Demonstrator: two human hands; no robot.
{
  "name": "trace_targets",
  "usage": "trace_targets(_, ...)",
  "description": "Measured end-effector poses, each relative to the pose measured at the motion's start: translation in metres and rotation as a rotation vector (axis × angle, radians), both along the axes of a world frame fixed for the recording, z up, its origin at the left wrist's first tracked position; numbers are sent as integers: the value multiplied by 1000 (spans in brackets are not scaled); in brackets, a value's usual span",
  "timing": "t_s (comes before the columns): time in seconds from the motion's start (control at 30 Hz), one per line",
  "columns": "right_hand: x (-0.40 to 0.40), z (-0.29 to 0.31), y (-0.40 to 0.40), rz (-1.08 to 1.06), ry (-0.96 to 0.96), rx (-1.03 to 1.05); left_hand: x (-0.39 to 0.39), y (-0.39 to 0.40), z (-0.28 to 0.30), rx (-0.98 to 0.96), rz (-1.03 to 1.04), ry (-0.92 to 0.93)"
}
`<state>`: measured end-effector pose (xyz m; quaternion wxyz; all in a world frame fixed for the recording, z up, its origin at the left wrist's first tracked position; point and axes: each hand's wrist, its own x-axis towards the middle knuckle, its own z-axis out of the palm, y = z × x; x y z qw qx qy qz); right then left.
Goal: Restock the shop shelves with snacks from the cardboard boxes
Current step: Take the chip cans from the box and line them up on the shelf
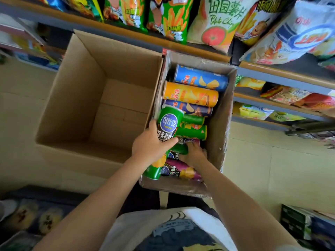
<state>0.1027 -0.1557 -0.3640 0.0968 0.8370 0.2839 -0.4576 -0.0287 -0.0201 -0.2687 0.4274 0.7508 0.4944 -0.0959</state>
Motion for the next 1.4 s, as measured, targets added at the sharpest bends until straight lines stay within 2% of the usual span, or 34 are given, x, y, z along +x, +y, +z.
trace_targets(0.07,5,-8,-8,88,13,-34,-2,7,4,32,19,0)
trace_targets(0.2,18,-8,6,286,-28,-28,-2,10,5,-27,100,-53)
trace_targets(0.27,20,-7,12,298,-10,-40,1,9,5,-41,83,-62)
trace_targets(0.33,16,-5,14,128,61,10,4,9,7,-52,93,-71)
trace_targets(0.43,8,12,17,-384,201,193,4,13,10,-82,167,-124)
trace_targets(0.53,8,41,28,-813,302,471,7,18,19,-151,254,-225)
trace_targets(0.6,15,69,37,-985,353,582,15,23,29,-181,334,-319)
trace_targets(0.73,44,141,61,-1111,481,778,44,36,71,-261,528,-461)
trace_targets(0.87,84,227,80,-1058,593,1036,88,65,147,-363,512,-669)
trace_targets(1.0,120,330,93,-932,540,1304,132,84,247,-348,259,-971)
trace_targets(1.2,161,458,75,-631,361,1678,193,78,379,-104,-28,-1221)
trace_targets(1.4,209,538,67,-449,141,1945,242,77,461,139,-158,-1296)
